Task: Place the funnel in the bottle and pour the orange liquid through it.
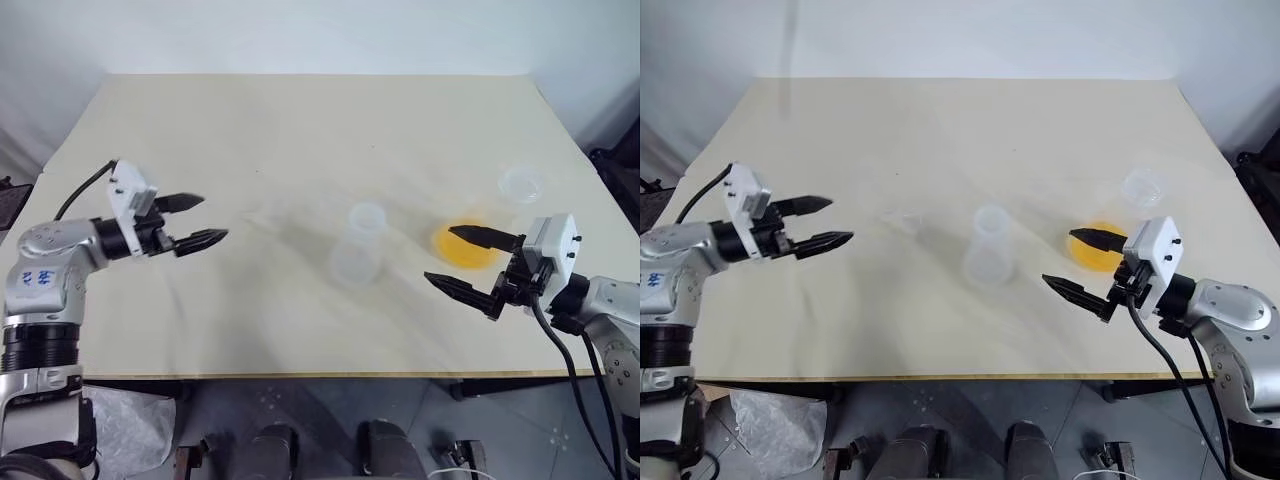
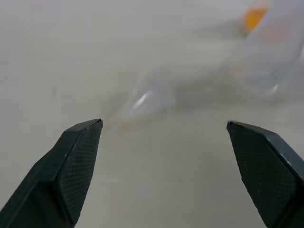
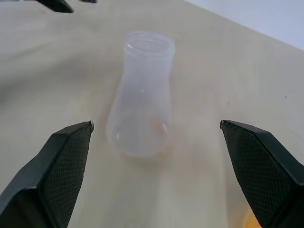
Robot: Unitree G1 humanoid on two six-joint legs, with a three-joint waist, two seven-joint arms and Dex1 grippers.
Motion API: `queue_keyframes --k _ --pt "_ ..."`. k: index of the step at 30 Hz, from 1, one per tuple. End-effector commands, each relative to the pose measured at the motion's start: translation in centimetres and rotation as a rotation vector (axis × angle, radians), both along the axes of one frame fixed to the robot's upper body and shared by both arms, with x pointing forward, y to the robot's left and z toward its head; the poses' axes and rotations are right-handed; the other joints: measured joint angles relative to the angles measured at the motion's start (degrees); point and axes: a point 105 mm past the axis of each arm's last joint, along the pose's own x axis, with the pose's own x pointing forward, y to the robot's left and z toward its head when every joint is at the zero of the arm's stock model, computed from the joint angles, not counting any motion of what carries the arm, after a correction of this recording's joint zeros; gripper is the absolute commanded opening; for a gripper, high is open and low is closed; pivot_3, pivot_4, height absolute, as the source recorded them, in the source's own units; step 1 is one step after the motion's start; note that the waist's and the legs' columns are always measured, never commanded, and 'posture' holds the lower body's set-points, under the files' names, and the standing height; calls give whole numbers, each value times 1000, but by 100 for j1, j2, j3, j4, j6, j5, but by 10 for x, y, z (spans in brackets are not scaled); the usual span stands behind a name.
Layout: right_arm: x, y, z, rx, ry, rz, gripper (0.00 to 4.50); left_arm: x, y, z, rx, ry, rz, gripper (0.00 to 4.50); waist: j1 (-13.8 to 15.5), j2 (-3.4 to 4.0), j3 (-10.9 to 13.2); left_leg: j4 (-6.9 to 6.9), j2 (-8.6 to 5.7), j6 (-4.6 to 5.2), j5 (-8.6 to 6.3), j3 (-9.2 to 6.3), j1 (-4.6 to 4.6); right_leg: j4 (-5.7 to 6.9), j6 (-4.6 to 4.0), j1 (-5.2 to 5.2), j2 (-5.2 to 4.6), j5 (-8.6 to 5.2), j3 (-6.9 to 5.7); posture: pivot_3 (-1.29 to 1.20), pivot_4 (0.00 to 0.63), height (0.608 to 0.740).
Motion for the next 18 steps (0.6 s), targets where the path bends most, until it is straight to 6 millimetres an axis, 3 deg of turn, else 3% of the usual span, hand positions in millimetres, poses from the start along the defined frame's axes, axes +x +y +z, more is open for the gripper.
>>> queue_keyframes --k 1,4,8,18 --pt "-8 2 11 11 -37 -3 4500 -4 20 6 71 -58 17 4460 11 0 0 1 0 0 0 0 -1 0 0 0 0 0 0 0 150 740" --pt "-15 8 9 36 -27 -12 4500 0 22 -1 121 -59 -11 4460 67 0 0 3 -10 2 -1 -5 -1 4 0 2 -11 0 -1 0 150 740" --pt "-20 13 5 54 -15 -25 4500 21 15 -1 172 -106 -45 4460 155 -1 0 8 -15 3 -1 -3 -1 5 0 4 -10 0 -6 0 150 740" --pt "-29 13 3 61 -20 -58 4500 55 -43 -2 268 -57 -241 4460 92 -7 2 6 -39 8 -4 9 -2 14 3 0 -8 1 -21 0 150 740"
